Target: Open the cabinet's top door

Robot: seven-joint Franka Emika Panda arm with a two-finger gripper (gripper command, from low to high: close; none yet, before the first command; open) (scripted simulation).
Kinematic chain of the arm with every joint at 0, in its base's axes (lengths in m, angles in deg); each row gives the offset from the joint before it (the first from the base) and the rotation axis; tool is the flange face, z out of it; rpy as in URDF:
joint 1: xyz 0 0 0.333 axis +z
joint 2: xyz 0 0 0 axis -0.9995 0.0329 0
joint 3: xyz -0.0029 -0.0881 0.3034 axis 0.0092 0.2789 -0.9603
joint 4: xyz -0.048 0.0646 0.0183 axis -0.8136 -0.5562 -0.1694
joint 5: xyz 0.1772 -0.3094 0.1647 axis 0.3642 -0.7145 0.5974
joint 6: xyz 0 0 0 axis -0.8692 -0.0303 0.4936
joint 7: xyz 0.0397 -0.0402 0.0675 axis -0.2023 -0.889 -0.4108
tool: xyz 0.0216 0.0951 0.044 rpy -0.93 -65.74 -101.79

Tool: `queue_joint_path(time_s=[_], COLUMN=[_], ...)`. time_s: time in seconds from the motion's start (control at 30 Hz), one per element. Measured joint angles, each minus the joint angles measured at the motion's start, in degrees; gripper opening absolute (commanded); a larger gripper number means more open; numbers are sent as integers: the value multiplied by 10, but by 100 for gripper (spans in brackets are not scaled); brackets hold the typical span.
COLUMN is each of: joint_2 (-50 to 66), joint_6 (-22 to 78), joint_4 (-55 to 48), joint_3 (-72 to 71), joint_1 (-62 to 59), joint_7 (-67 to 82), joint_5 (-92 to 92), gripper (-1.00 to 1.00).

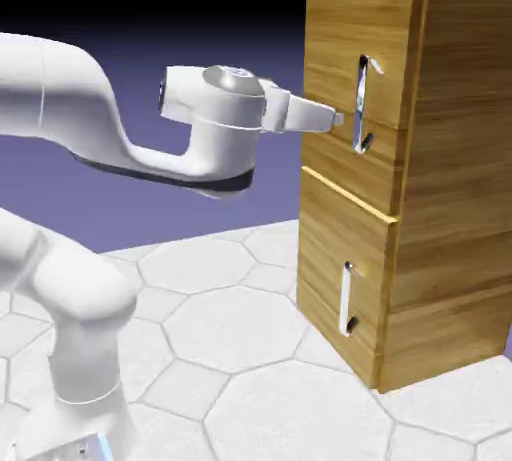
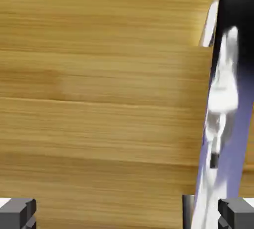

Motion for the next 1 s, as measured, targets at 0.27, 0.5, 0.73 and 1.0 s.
queue_joint_path(time_s=[0.27, 0.5, 0.73, 1.0], joint_2=[-27, -31, 17, 6], joint_6=[4, 14, 44, 78], joint_4=[-27, -57, -98, -25], joint_3=[50, 95, 127, -21], joint_1=[45, 94, 150, -16], joint_7=[-164, -271, -287, -285], joint_5=[-199, -330, -344, -244], gripper=[0, 0, -100, -100])
